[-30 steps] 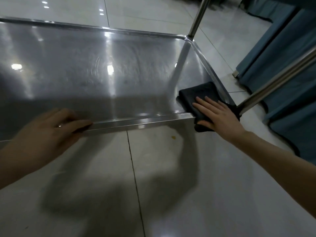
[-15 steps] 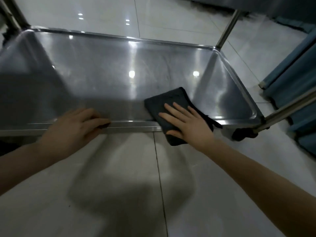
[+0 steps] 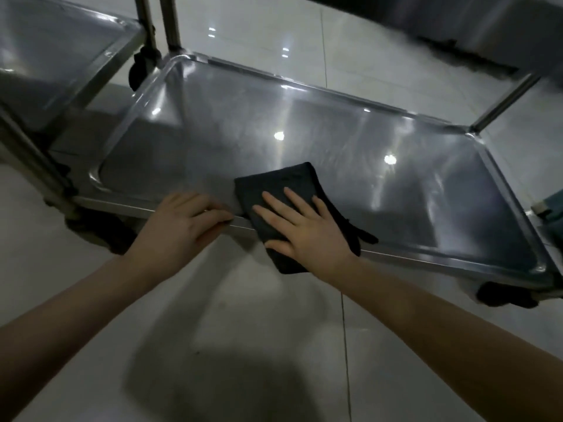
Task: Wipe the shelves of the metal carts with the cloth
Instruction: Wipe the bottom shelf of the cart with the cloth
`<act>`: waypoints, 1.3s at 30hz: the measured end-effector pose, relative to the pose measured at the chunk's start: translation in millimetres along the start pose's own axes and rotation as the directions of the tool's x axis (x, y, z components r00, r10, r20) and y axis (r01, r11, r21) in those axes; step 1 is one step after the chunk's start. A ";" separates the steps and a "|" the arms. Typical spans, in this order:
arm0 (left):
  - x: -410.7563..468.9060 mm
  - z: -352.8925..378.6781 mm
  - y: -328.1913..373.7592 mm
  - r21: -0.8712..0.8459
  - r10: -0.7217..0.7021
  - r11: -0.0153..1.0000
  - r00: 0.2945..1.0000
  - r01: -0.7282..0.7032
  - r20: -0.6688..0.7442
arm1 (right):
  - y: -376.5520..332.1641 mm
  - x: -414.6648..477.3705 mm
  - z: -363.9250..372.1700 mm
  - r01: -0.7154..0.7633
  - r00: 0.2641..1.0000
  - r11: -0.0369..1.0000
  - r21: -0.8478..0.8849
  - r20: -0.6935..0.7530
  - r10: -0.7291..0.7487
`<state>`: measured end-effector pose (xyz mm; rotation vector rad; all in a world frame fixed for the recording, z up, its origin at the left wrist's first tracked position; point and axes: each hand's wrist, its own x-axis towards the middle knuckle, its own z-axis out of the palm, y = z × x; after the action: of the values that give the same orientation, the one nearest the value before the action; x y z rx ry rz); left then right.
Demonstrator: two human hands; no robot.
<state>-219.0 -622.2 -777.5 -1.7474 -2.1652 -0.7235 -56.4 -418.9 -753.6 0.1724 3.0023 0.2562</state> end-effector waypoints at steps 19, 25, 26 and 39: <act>-69.3 -45.9 -76.6 0.028 -0.238 0.969 0.957 0.246 -0.168 | -98.3 91.4 -18.1 0.094 0.992 0.994 0.052 -0.088 -0.089; -81.7 -58.8 -78.2 0.066 -0.242 0.965 0.957 0.256 -0.160 | -73.2 73.5 -15.1 0.147 0.985 0.987 0.066 -0.100 -0.140; -85.8 -60.7 -78.9 0.073 -0.248 0.962 0.956 0.262 -0.155 | -60.2 58.7 -12.4 0.121 0.987 0.990 0.072 -0.116 -0.112; -103.0 -58.6 -67.1 -0.186 -0.523 0.851 0.826 0.491 -0.209 | -159.8 155.4 -29.3 0.181 0.977 0.979 0.096 -0.129 -0.168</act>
<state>-265.2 -749.3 -793.9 -1.0316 -2.4565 -1.1589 -230.0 -560.8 -770.5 -0.1013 3.1268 0.0904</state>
